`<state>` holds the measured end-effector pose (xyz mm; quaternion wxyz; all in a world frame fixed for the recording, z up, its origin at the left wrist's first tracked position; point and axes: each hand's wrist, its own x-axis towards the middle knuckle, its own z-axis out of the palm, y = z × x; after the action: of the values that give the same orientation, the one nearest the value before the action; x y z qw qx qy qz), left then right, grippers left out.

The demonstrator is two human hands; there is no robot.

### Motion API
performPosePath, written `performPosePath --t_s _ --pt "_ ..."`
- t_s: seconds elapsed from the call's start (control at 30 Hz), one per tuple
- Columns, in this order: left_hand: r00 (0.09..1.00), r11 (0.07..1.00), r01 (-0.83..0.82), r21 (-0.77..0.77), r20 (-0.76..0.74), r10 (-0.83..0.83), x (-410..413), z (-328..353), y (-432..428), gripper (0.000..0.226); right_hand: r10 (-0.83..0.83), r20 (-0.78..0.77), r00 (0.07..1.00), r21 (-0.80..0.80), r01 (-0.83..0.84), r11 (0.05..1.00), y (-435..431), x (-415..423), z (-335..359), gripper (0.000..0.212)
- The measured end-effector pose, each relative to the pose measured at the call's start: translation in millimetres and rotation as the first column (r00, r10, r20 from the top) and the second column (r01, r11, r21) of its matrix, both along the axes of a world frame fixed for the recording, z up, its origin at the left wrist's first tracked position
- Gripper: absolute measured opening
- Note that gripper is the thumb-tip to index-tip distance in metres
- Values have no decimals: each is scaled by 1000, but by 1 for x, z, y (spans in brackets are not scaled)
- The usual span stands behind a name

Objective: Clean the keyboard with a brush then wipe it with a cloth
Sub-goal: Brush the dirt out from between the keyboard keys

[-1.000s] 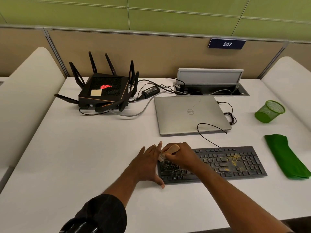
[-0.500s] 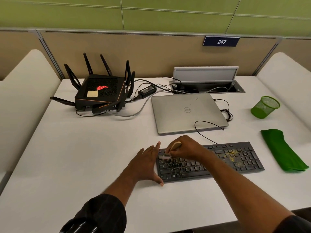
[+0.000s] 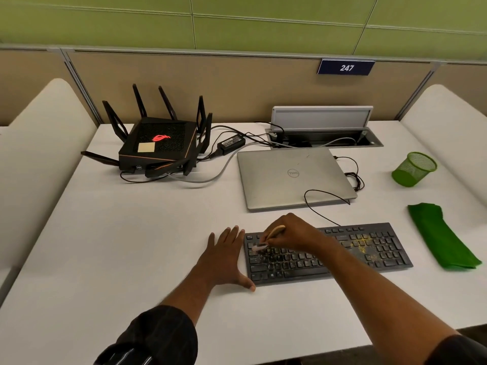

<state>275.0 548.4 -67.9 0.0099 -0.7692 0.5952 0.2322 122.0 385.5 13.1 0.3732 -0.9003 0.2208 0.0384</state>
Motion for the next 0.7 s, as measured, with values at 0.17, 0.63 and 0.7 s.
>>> performPosePath --t_s 0.17,0.63,0.7 --pt "999 999 46 -18 9 -46 -2 0 -2 147 -45 28 999 21 44 999 -4 0 7 13" --pt "998 998 66 -21 2 -66 -4 -4 -4 147 -37 -5 999 -46 37 998 -12 -14 6 13" --pt "998 997 67 -25 4 -67 -6 -3 -5 147 -64 25 998 -1 64 998 -9 -10 8 13"
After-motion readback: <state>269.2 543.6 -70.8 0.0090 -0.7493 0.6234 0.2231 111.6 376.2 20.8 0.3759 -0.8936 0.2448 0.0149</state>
